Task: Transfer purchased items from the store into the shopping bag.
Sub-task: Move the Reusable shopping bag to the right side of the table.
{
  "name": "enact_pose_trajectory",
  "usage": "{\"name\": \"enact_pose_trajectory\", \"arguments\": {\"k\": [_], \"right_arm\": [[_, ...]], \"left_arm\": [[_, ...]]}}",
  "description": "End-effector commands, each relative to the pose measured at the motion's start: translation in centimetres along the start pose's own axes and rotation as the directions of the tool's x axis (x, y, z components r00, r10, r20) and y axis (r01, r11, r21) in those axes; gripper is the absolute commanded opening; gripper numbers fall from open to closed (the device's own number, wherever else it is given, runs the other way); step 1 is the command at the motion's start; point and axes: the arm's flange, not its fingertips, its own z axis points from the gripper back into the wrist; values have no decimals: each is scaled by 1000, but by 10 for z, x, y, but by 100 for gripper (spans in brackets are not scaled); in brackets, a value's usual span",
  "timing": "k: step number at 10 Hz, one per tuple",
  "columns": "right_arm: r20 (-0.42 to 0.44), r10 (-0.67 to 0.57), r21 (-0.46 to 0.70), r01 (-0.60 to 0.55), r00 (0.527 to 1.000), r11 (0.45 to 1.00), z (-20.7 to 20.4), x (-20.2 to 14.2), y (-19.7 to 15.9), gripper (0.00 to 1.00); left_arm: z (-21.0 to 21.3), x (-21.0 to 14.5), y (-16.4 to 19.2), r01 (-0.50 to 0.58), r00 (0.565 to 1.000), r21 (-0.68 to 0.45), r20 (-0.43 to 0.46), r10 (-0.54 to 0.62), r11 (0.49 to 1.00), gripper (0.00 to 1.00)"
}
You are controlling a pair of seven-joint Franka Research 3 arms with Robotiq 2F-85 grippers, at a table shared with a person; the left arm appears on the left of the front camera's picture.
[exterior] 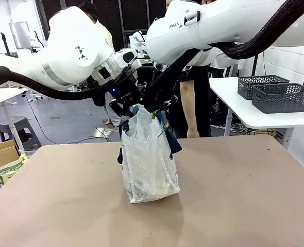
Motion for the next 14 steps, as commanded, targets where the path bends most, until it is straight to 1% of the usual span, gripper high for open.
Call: {"name": "enact_pose_trajectory", "arguments": {"k": [1, 3, 6, 10, 12, 14], "right_arm": [[-6, -1, 21, 2, 1000, 1000, 3, 3, 5, 0], [-5, -8, 21, 8, 1000, 1000, 3, 4, 6, 0], [-9, -5, 25, 5, 1000, 1000, 1, 4, 8, 0], [-20, -1, 30, 1, 1000, 1000, -1, 4, 9, 0], [-23, -2, 31, 3, 1000, 1000, -1, 5, 10, 0], [-27, -2, 31, 3, 1000, 1000, -1, 6, 10, 0]], "left_arm": [[10, -11, 9, 25, 1000, -22, 8, -25, 999, 100], [9, -12, 6, 36, 999, -38, 12, -35, 999, 100], [-2, -12, 0, 52, 998, -33, -15, -53, 998, 100], [-10, -16, -12, 92, 995, 17, -35, -91, 996, 100], [-14, -19, -16, 112, 993, 81, -52, -108, 990, 100], [-18, -22, -17, 120, 992, 121, -63, -113, 985, 100]]}}
